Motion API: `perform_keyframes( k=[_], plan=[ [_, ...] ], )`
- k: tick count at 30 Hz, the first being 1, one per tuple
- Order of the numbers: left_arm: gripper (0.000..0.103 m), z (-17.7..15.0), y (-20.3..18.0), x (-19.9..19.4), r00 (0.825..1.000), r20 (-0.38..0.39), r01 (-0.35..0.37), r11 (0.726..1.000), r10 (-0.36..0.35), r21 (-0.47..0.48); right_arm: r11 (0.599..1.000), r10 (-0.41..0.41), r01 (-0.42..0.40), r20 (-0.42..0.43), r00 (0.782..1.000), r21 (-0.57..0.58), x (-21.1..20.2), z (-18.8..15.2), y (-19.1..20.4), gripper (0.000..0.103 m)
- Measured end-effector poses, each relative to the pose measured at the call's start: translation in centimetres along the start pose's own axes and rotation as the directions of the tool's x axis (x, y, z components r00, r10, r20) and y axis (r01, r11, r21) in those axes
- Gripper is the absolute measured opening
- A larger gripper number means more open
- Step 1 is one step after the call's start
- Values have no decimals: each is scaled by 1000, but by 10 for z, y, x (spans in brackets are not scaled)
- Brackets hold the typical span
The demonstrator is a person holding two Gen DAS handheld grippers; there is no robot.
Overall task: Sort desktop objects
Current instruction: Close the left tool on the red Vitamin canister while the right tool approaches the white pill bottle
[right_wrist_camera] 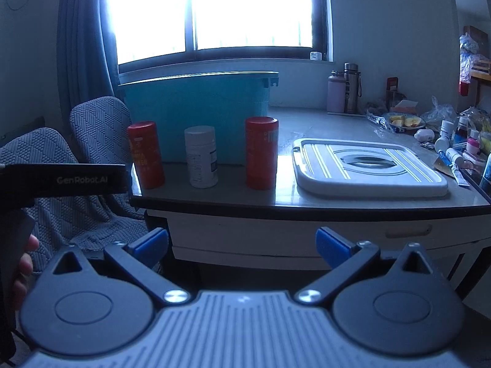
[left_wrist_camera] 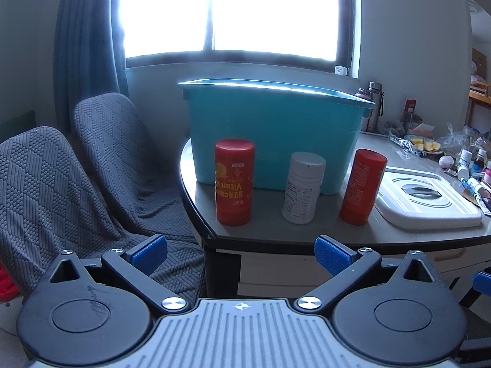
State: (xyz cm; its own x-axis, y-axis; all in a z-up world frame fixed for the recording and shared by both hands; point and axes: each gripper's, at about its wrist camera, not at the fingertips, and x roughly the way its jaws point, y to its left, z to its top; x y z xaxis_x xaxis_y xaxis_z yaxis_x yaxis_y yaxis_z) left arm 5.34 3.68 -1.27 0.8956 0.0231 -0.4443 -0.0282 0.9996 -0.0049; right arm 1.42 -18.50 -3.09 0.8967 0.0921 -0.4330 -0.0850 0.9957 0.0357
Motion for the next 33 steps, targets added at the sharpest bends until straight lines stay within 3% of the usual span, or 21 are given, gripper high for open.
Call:
perform_keyframes(
  k=[10,17,33],
  plan=[
    [103,8,5,34,1000,-3,-1,1000,1,-1,999,-35,35,18,999,3,17,1,8,103],
    [103,15,9,59,1000,-6,3,1000,-2,1,1000,-14,15,53,998,-20,30,8,17,103],
    [103,33,7,121,1000,-9,3,1000,-3,2,999,-28,29,27,999,-24,61,8,18,103]
  ],
)
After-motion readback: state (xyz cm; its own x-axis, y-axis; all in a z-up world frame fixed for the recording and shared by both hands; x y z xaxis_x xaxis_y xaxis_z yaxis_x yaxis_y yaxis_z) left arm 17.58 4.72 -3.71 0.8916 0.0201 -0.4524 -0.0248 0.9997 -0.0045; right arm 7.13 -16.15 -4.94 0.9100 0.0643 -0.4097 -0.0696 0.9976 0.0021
